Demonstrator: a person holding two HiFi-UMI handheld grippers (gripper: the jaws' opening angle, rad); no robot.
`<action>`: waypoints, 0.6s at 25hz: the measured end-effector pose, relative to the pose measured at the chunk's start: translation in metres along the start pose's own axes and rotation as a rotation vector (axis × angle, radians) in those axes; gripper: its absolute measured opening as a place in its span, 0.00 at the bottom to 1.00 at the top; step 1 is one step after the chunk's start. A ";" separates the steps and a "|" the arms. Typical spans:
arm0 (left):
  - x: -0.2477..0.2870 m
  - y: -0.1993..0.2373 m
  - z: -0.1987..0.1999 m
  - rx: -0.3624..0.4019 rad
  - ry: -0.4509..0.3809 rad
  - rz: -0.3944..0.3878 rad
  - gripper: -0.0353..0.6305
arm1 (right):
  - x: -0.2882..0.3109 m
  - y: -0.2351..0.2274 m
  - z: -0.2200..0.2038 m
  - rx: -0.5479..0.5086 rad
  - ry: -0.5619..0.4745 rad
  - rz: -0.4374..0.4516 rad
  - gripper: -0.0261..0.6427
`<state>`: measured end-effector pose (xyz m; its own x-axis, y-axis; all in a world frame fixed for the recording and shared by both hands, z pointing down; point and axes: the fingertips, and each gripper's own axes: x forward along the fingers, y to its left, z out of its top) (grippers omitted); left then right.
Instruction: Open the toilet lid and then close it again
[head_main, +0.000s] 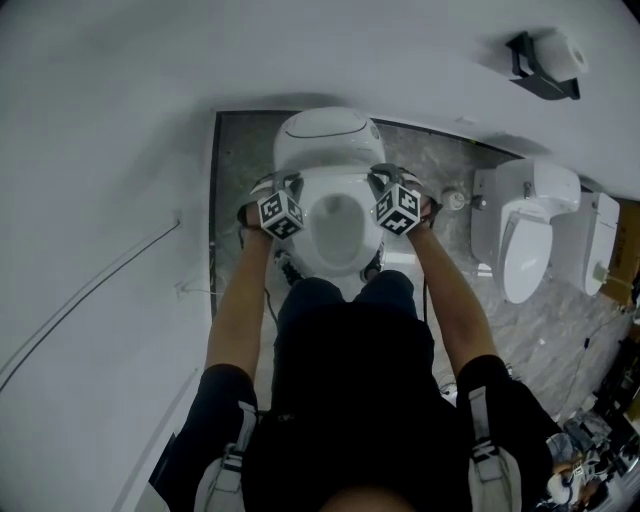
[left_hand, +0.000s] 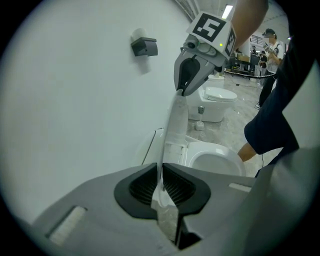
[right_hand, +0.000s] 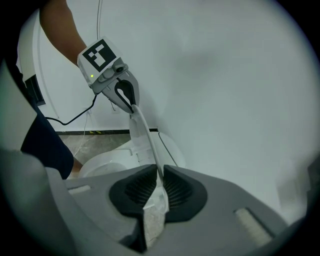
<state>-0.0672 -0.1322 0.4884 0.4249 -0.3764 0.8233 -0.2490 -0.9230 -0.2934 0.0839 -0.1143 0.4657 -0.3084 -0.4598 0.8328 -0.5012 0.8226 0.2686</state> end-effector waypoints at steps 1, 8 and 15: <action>0.001 0.003 0.001 -0.003 0.001 -0.002 0.12 | 0.001 -0.003 0.002 0.002 -0.003 0.000 0.11; 0.013 0.026 0.005 -0.026 0.018 -0.010 0.12 | 0.015 -0.025 0.007 -0.068 0.008 -0.018 0.10; 0.021 0.042 0.007 -0.038 0.026 -0.028 0.12 | 0.024 -0.041 0.012 -0.062 0.014 -0.015 0.10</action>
<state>-0.0624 -0.1792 0.4901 0.4097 -0.3483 0.8431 -0.2708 -0.9290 -0.2522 0.0876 -0.1635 0.4691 -0.2893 -0.4681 0.8350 -0.4542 0.8349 0.3108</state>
